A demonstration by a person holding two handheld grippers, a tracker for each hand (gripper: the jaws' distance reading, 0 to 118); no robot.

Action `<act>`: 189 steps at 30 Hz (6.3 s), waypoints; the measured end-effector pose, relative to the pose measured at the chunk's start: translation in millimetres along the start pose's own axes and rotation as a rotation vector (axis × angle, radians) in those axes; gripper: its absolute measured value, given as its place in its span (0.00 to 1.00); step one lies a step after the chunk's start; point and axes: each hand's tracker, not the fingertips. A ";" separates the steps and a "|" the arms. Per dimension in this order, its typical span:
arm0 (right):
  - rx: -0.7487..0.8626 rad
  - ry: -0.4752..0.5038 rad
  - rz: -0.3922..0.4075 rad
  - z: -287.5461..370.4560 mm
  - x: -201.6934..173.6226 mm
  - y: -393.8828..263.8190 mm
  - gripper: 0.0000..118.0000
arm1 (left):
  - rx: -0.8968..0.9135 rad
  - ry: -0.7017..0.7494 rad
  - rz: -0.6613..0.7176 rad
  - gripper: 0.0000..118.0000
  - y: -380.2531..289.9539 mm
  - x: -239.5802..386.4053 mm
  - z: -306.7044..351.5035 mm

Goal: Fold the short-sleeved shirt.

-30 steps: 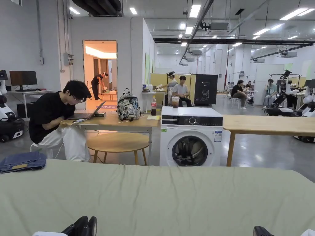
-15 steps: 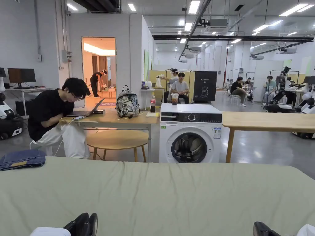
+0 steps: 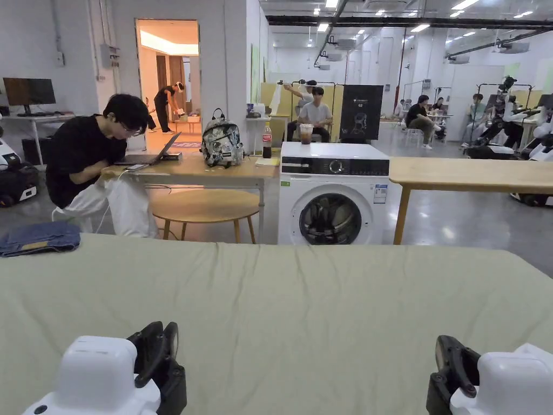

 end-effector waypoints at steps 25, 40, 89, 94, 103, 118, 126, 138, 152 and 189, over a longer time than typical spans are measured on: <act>-0.072 0.382 -0.037 -32.6 -140.2 -17.0 0.00 | -0.077 0.335 -0.039 0.07 2.5 -114.2 80.5; -0.206 0.365 -0.003 -51.9 -116.0 -49.6 0.00 | -0.770 0.186 0.192 0.84 -134.4 -285.5 -62.3; -0.214 0.002 -0.226 -12.2 69.7 -43.0 0.00 | -0.779 -0.571 0.228 0.00 -147.5 120.2 -199.8; -0.218 -0.091 -0.138 12.1 92.8 -38.2 0.00 | -0.901 -0.862 0.291 0.00 -192.1 254.9 -138.6; -0.240 -0.085 -0.161 30.0 105.4 -37.7 0.00 | -0.676 -0.907 0.292 0.42 -125.1 194.6 -106.7; -0.239 0.097 -0.100 31.8 52.8 -36.2 0.00 | -0.244 -0.021 0.058 0.00 -17.8 -87.5 41.6; -0.275 0.145 -0.089 26.9 41.5 -44.3 0.00 | -0.419 -0.089 0.039 0.00 -34.9 -106.1 -5.4; -0.382 0.054 -0.168 25.7 88.9 -79.6 0.00 | -0.890 -0.124 0.202 0.46 -144.8 -139.0 -222.4; -0.489 -0.093 -0.230 34.7 121.0 -102.7 0.10 | -1.076 -0.057 0.054 0.00 -200.4 -116.2 -254.4; -0.150 0.054 -0.202 -103.4 85.4 140.5 0.02 | -0.072 -0.125 0.186 0.00 171.4 -189.1 -115.9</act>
